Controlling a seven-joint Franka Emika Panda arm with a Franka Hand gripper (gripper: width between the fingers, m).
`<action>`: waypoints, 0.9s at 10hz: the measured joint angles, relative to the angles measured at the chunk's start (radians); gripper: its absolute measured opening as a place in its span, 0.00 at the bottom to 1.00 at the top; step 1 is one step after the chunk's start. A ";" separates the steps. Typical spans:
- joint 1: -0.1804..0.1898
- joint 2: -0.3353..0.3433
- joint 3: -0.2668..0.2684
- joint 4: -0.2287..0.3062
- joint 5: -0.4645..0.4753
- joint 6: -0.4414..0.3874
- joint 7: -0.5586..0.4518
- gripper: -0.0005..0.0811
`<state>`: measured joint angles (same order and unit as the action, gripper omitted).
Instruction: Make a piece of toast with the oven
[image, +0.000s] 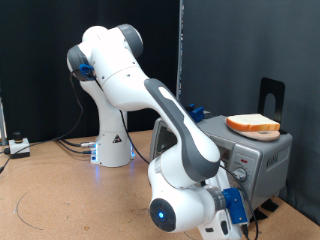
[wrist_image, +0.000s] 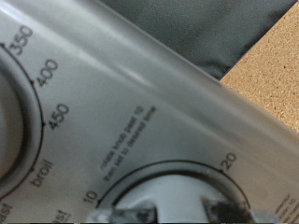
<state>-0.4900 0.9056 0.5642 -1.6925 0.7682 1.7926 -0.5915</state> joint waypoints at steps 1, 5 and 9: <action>0.000 0.000 -0.001 0.000 -0.001 0.004 0.000 0.12; -0.010 0.000 -0.027 0.008 -0.013 0.017 0.000 0.58; -0.086 -0.020 -0.029 0.034 -0.014 -0.199 0.003 0.94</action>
<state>-0.5760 0.8851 0.5353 -1.6590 0.7539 1.5934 -0.5886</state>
